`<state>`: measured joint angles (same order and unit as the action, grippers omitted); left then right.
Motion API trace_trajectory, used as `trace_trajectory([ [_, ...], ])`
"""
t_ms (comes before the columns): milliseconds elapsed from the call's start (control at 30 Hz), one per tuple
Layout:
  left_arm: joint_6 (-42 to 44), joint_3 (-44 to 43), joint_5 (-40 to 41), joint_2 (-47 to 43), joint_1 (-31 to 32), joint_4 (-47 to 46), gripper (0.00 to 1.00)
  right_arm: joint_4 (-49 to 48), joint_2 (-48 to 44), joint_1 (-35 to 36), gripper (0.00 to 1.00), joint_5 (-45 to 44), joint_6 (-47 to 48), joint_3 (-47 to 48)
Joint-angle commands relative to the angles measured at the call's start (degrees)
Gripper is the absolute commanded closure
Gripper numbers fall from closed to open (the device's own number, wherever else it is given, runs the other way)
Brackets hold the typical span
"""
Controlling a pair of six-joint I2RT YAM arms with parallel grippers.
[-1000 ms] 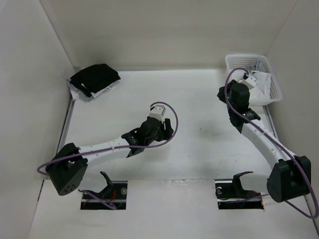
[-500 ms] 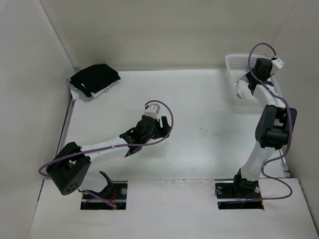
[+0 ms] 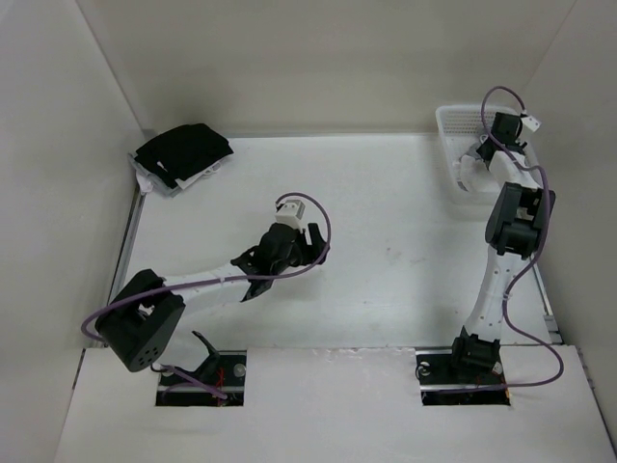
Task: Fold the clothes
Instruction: Grab the tank top from the pile
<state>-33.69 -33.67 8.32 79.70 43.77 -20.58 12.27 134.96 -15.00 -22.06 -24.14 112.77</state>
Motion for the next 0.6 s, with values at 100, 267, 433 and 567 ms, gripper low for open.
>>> trace_trajectory([
  [100,-1.29,0.62,-2.16,0.81,-1.8,-4.47,0.33,3.54,2.68,-0.51,0.56,-2.1,1.12,7.37],
  [267,-1.55,1.24,-2.25,0.19,-3.56,-4.56,0.33,7.84,4.52,-1.3,0.53,-2.19,-0.73,10.71],
  [433,-2.43,1.94,-2.78,-0.25,-5.4,-5.44,0.33,10.49,6.63,-2.09,0.7,0.18,-0.91,14.31],
  [567,-2.87,2.03,-3.66,0.72,-5.76,-6.23,0.33,7.95,5.32,-2.0,0.93,1.14,-0.91,12.13],
])
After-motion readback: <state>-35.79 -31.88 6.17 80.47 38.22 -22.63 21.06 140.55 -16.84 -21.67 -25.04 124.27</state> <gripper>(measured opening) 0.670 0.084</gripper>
